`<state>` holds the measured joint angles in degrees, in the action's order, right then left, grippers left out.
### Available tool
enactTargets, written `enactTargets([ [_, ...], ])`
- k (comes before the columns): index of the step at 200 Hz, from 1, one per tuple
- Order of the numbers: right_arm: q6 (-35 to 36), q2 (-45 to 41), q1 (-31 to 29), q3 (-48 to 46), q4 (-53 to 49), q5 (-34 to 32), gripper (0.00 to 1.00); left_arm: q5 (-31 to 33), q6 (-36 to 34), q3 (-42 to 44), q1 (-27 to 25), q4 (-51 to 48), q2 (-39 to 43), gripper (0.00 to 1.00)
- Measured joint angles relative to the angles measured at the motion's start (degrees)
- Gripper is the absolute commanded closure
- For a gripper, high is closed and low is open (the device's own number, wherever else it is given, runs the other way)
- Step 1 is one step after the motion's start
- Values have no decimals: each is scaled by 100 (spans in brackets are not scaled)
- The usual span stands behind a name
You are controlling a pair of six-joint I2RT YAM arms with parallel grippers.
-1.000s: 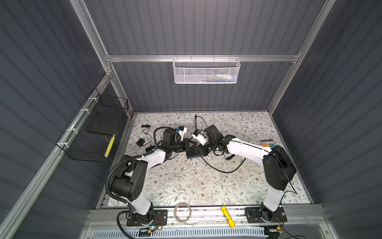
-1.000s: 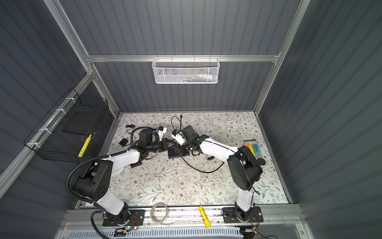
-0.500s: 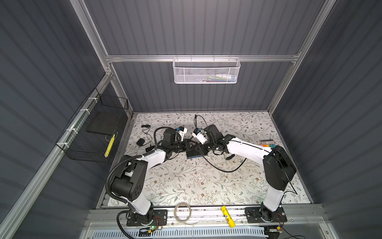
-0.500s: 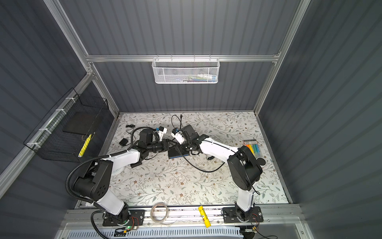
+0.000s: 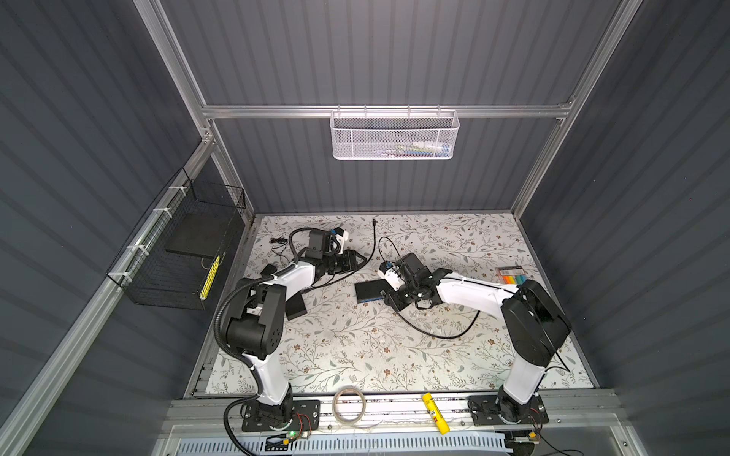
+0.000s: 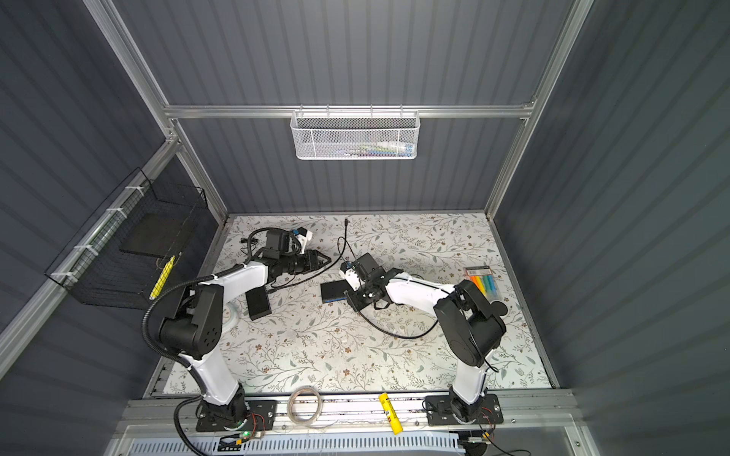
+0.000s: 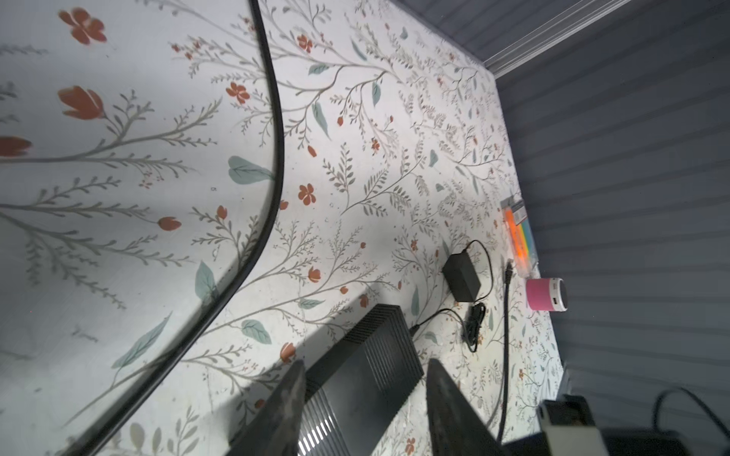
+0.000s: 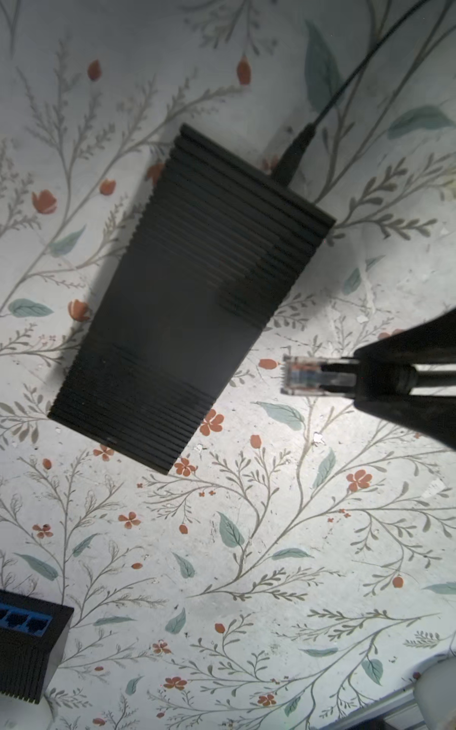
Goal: Insert the plug into the switch port
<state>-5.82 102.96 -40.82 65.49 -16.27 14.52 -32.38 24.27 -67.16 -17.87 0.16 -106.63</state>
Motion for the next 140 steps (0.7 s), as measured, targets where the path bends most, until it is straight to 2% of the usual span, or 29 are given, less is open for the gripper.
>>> enactTargets([
  [74, -190, 516, -85, 282, -487, 37, 100, 94, -444, -682, -208, -520, -1003, 52],
  [140, -304, 713, -149, 463, -728, 48, 100, 87, -529, -833, -243, -540, -1259, 53],
])
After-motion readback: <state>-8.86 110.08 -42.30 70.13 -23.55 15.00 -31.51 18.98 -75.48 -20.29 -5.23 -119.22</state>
